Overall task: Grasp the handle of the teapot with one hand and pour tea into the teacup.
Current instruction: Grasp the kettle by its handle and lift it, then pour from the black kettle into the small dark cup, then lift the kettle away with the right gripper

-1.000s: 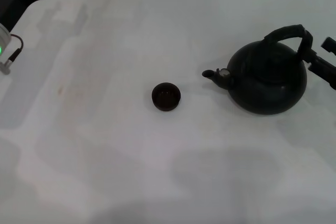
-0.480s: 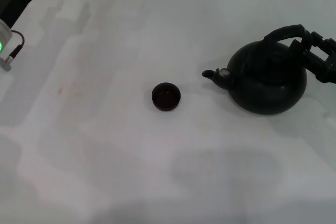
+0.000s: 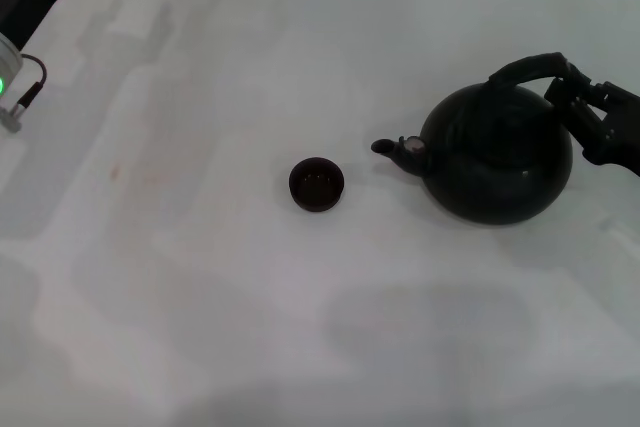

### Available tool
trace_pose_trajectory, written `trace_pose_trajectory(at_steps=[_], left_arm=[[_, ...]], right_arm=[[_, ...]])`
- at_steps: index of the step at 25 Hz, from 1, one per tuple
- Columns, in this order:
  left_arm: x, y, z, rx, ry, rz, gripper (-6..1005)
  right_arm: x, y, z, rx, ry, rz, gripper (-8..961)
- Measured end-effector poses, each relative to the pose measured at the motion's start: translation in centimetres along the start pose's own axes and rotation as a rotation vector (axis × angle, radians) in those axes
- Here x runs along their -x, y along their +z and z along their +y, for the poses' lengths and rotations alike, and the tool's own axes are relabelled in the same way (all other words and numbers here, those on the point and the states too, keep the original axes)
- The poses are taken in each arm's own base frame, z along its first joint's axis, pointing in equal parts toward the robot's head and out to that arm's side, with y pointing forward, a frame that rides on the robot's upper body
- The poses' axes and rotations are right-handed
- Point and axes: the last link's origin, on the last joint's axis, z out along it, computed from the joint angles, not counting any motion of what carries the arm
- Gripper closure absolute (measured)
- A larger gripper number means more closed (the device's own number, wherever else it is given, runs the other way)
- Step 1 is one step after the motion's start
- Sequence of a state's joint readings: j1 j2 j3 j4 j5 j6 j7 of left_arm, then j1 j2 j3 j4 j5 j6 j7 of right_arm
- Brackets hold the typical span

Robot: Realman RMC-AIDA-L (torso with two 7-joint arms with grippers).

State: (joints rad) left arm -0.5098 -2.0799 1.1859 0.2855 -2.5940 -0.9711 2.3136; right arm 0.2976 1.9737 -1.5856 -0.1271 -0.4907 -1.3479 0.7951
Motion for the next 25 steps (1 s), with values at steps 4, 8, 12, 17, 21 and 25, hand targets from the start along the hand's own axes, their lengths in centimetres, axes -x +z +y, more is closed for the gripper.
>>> trace_pose_trajectory(at_steps=[4,8,12,17,21,25], left_arm=[[0.1,0.0,0.0,-0.001,-0.002,-0.002,272],[0.2,0.0,0.0,-0.003,-0.003,-0.006,272],[0.2,0.0,0.1,-0.003,-0.004,-0.005,272],[0.3,-0.1,0.1,-0.003,-0.005,-0.006,272],[0.3,-0.1,0.1,-0.002,-0.005,-0.006,272],[0.4,-0.1,0.1,-0.003,-0.009,-0.007,273]], right_arm=[[-0.1,0.2,0.3,0.000,-0.025,-0.007,605],[0.3,0.6,0.5,0.011,-0.037,-0.030,748],[1.2,1.7,0.6,0.018,-0.060,-0.059,761],[2.4,4.0,1.0,0.046,-0.114,-0.089,766],[3.5,6.1,1.2,0.060,-0.196,-0.102,771],[4.5,7.4,1.5,0.073,-0.281,-0.114,777]])
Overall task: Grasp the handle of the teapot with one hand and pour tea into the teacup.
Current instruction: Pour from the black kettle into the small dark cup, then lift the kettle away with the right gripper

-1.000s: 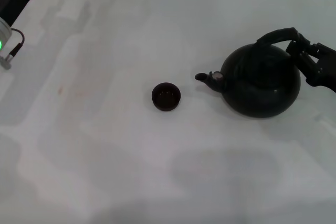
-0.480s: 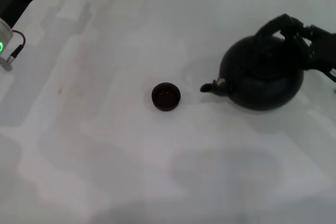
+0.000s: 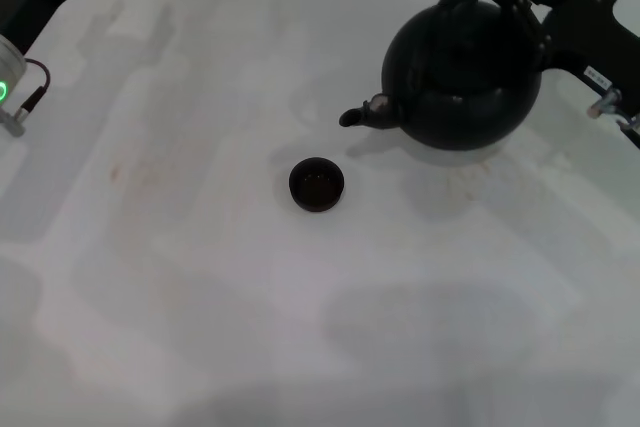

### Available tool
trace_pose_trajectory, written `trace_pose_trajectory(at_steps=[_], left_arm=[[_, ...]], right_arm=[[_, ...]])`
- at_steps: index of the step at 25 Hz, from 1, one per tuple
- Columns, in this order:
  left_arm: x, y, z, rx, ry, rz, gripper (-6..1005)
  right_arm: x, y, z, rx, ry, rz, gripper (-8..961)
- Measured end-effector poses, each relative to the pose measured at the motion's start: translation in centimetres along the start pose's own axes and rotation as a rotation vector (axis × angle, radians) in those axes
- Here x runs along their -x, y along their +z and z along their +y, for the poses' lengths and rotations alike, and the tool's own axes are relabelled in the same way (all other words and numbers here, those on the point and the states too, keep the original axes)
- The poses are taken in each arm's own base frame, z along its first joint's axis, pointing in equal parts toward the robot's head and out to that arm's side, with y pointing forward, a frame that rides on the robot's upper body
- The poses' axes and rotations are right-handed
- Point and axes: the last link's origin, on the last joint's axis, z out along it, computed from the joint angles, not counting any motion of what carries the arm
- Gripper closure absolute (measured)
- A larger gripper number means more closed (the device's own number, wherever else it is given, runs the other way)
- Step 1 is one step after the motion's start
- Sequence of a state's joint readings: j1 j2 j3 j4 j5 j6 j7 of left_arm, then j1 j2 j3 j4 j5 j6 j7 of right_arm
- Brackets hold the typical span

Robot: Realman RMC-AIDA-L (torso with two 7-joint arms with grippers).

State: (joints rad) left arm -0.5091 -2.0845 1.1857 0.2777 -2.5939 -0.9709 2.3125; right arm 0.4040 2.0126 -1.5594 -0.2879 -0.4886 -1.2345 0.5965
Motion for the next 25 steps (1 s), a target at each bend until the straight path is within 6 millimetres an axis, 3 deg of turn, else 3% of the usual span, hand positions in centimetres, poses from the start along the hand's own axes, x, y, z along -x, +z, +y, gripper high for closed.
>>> trace_pose_trajectory(at_steps=[9,25], left_arm=[[0.3,-0.3,-0.1,-0.005,-0.032,-0.007,272],[0.4,-0.2,0.0,-0.005,-0.044,-0.009,272]], right_arm=[[0.6,0.7,0.6,0.035,-0.238,-0.028,786],[0.9,1.6,1.6,0.070,-0.418,-0.049,816]])
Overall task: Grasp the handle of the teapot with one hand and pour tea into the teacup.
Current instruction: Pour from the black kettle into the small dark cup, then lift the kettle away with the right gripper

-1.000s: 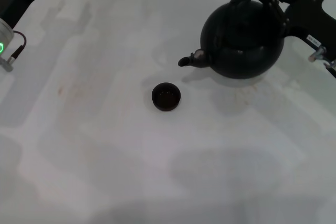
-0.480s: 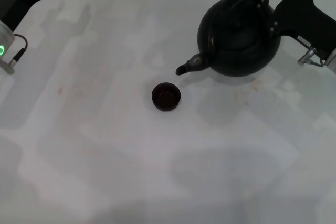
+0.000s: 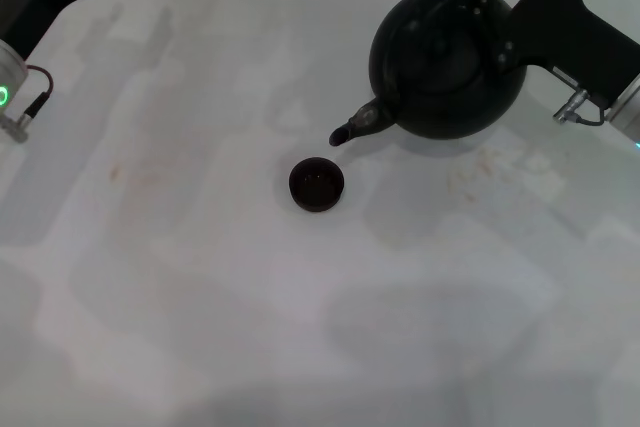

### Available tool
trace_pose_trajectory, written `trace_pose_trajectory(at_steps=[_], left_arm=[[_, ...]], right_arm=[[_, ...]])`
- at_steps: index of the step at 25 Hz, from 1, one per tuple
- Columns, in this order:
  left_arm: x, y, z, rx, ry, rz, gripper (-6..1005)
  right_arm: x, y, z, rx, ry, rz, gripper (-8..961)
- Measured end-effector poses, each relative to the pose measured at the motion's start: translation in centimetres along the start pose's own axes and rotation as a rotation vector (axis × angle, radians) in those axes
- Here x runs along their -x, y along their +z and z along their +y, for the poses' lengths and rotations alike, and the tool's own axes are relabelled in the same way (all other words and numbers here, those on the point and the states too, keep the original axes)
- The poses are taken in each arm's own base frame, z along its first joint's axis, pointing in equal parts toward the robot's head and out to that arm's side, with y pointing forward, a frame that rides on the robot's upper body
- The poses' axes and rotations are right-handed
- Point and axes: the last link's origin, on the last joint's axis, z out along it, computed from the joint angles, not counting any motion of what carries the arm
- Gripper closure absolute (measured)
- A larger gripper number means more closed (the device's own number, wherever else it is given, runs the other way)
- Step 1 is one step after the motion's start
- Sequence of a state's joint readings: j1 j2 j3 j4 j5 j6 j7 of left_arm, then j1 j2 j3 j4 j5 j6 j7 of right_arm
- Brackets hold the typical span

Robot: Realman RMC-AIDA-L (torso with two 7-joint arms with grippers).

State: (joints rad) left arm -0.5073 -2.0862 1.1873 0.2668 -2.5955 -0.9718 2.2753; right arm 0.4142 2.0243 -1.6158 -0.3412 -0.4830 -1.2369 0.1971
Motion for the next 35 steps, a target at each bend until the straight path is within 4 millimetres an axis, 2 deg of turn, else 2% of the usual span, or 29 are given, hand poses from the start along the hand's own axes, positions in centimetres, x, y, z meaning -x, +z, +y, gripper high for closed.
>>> trace_pose_trajectory(at_steps=[18,35], left_arm=[[-0.07,0.07,-0.04,-0.001,-0.023,-0.001,273],[-0.09,0.10,-0.15,-0.008,-0.025,0.000,273]], right_arm=[[0.37,0.82,0.57,0.030,-0.228,-0.011,828],[0.47,0.98,0.87,0.041,-0.325,-0.019,836]])
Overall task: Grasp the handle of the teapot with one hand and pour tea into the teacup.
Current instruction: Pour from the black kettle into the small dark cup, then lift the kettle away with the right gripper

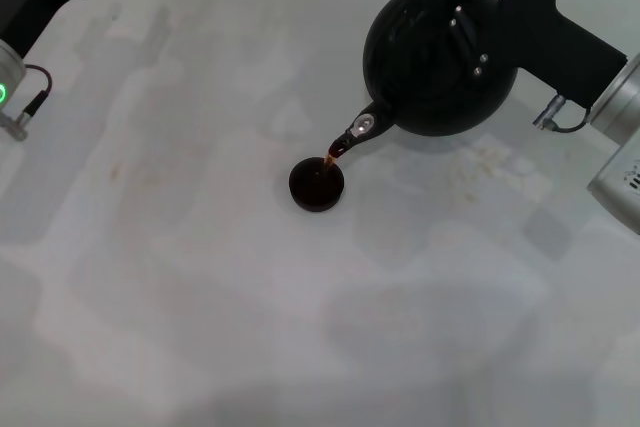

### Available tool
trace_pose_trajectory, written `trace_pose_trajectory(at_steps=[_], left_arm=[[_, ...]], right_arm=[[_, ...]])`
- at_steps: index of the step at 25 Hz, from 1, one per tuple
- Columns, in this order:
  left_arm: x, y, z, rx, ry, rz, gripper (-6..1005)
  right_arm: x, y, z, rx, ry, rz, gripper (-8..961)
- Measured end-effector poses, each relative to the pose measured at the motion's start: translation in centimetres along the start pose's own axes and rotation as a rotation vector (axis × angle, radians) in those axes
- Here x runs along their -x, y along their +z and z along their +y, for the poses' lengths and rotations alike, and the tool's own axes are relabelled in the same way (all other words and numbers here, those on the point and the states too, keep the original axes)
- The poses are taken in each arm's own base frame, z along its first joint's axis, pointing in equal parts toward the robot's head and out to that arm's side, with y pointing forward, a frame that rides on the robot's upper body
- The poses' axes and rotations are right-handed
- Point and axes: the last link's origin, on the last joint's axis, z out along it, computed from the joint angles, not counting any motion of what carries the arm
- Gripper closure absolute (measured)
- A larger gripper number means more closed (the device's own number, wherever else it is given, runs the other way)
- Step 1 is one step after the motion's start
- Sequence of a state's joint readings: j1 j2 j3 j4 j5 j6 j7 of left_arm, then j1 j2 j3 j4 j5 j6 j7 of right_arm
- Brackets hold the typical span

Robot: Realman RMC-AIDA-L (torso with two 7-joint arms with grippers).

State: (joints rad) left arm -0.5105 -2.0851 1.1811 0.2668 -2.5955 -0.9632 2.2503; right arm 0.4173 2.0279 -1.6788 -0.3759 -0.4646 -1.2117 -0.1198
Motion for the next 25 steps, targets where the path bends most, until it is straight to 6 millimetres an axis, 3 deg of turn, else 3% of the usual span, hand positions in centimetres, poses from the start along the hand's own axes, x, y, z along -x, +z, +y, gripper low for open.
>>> trace_pose_trajectory(at_steps=[25], left_arm=[[-0.07,-0.07,-0.13,-0.009,-0.009,0.009,273]], right_arm=[[0.08,0.09,-0.18,-0.009,0.003,-0.003,832]])
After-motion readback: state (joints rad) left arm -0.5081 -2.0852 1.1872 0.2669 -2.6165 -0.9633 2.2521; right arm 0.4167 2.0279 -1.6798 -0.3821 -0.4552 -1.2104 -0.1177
